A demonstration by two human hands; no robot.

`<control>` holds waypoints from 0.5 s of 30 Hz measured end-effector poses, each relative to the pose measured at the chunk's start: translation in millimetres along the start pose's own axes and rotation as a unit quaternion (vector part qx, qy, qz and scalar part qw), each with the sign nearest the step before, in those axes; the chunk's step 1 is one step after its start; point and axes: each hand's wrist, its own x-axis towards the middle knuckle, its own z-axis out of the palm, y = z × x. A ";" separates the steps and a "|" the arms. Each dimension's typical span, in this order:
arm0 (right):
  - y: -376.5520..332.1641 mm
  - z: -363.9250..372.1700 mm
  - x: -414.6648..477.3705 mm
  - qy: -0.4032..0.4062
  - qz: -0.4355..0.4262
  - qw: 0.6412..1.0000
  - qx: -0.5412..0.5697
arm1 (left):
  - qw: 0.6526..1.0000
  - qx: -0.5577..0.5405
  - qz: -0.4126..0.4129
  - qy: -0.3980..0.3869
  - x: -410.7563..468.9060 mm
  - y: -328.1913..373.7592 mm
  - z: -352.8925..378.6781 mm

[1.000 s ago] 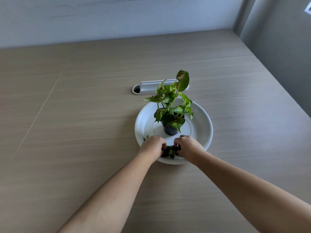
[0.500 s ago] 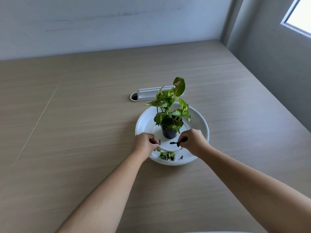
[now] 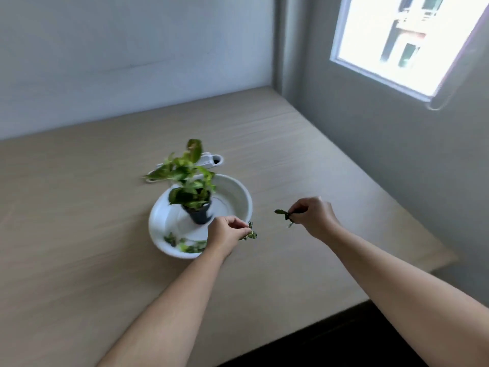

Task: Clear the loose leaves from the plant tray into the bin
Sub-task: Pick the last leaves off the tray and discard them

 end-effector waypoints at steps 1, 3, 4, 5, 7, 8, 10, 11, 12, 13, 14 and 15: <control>15.8 -25.7 -10.4 0.015 0.008 1.000 -0.001 | 1.000 -0.004 0.009 -0.020 -8.1 13.1 25.9; 50.2 -75.3 -31.7 0.055 0.027 0.998 -0.001 | 0.997 -0.015 0.030 -0.065 -26.7 41.5 78.7; 69.9 -102.0 -44.5 0.079 0.039 0.996 0.002 | 0.995 -0.014 0.041 -0.091 -37.4 56.3 108.7; 92.2 -130.7 -59.5 0.105 0.057 0.993 0.008 | 0.992 -0.010 0.055 -0.117 -49.8 71.7 142.2; 132.7 -179.3 -88.2 0.145 0.080 0.986 0.009 | 0.983 0.000 0.080 -0.164 -72.6 97.0 203.1; 156.5 -205.6 -106.4 0.168 0.094 0.981 0.007 | 0.977 0.009 0.095 -0.192 -87.3 109.0 238.3; 202.2 -250.6 -143.8 0.207 0.126 0.970 0.003 | 0.961 0.041 0.126 -0.244 -116.5 124.5 306.1; 224.3 -270.1 -163.8 0.224 0.144 0.964 0.001 | 0.951 0.071 0.142 -0.266 -131.7 129.8 338.4; 243.7 -284.1 -180.1 0.235 0.163 0.958 0.004 | 0.941 0.102 0.156 -0.281 -144.6 133.1 363.3; 266.3 -298.3 -199.6 0.248 0.189 0.950 0.010 | 0.929 0.126 0.169 -0.305 -159.0 135.0 391.6; 287.6 -308.7 -217.5 0.258 0.216 0.941 0.016 | 0.916 0.145 0.178 -0.329 -172.1 134.7 416.8; 308.7 -315.3 -234.8 0.266 0.245 0.932 0.024 | 0.904 0.161 0.185 -0.351 -184.1 131.8 440.3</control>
